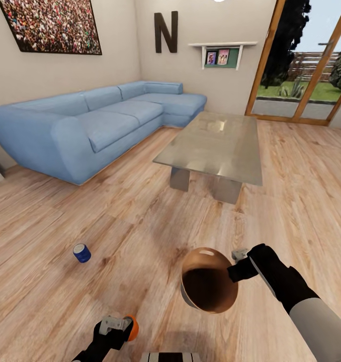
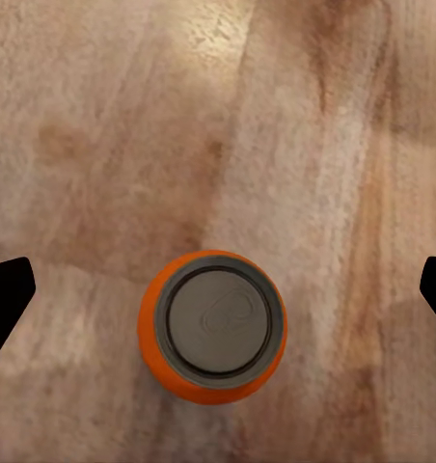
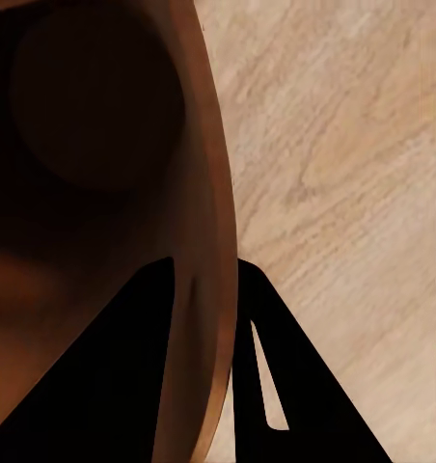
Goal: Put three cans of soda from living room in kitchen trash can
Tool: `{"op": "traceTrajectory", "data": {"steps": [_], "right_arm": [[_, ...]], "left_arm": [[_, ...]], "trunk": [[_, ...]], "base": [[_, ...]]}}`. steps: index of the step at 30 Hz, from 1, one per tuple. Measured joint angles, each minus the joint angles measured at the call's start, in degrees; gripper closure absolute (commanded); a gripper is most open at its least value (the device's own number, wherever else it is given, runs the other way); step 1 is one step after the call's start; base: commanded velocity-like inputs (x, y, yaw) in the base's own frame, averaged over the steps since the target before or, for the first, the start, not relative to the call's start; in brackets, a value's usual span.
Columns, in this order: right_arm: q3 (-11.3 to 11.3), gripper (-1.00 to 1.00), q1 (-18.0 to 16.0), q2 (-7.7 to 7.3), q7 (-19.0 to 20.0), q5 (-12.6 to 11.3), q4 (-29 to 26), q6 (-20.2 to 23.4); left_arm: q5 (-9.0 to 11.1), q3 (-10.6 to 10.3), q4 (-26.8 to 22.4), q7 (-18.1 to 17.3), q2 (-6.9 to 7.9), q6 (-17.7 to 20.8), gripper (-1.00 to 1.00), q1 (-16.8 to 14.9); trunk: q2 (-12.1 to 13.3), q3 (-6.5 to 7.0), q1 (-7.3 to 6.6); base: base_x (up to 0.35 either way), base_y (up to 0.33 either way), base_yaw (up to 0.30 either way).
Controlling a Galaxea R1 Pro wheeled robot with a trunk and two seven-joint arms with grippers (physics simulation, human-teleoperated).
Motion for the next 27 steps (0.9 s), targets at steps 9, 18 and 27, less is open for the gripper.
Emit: {"op": "traceTrajectory", "data": {"steps": [9,18,27], "right_arm": [[-0.32,1.0,-4.21,-3.16,-0.02,1.14,0.06,-0.18],[-0.32,1.0,-4.61,-3.79,0.08,0.28,0.05,-0.06],[-0.29,1.0,-4.56,-3.78,0.09,-0.15,0.03,0.0]], "left_arm": [[0.0,-0.02,-0.01,0.0,-0.02,0.0,-1.0,0.01],[0.0,0.09,0.0,0.01,-0.07,0.02,-1.0,0.0],[0.1,0.01,-0.06,0.0,-0.01,0.02,-1.0,0.0]], "trunk": [[0.0,-0.01,0.0],[-0.09,-1.55,0.19],[-0.16,-2.66,0.31]], "base": [[0.0,0.0,0.0],[0.0,0.0,0.0],[0.001,0.0,0.0]]}}
